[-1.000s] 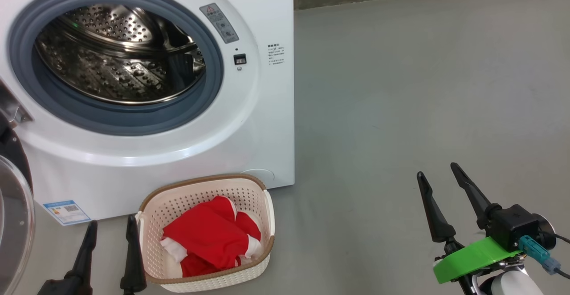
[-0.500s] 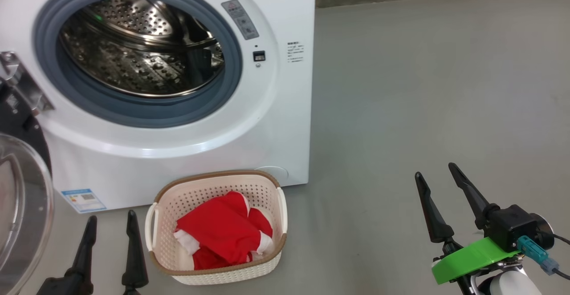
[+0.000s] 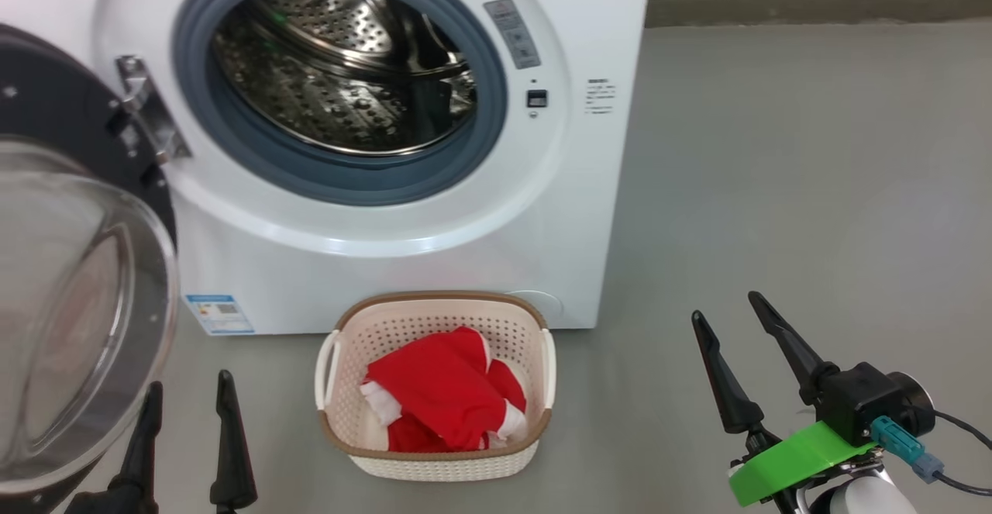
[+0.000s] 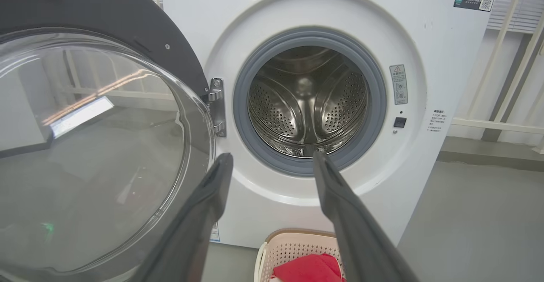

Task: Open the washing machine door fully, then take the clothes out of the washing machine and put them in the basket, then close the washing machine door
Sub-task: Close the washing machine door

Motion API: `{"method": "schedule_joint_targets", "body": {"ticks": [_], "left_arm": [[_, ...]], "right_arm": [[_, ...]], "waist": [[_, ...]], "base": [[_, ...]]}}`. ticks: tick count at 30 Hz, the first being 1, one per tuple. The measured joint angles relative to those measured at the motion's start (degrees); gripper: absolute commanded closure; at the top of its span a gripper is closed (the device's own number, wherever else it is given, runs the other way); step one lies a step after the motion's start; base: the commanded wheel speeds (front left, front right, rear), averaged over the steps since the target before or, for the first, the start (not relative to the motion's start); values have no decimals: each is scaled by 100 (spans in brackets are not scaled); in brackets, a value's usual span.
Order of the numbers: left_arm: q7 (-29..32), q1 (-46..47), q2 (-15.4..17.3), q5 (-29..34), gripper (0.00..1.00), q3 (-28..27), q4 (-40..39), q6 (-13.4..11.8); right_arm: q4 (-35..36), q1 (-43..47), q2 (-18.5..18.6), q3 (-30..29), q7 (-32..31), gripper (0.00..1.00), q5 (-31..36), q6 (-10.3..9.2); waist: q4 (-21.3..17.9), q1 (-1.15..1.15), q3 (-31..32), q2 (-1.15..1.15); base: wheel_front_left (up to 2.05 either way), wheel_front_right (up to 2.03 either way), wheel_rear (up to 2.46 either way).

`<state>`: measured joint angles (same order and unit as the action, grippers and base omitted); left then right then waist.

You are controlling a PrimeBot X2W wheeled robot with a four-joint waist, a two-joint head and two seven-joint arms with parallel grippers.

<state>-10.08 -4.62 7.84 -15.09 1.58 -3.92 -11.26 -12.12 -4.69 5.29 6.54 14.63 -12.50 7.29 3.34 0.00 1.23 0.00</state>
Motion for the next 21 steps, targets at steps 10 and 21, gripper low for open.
{"method": "schedule_joint_targets", "body": {"ticks": [10, 21], "left_arm": [[138, -33, -2, 51, 0, 44, -238, -143], [201, -43, 8, 146, 0, 78, -271, -285]], "right_arm": [[7, -131, 0, 202, 0, 0, -1, 0], [29, -283, 1, 378, 0, 0, 0, 0]], "waist": [[595, 0, -21, 0], [1237, 0, -127, 0]], "base": [[0, 0, 0], [0, 0, 0]]}}
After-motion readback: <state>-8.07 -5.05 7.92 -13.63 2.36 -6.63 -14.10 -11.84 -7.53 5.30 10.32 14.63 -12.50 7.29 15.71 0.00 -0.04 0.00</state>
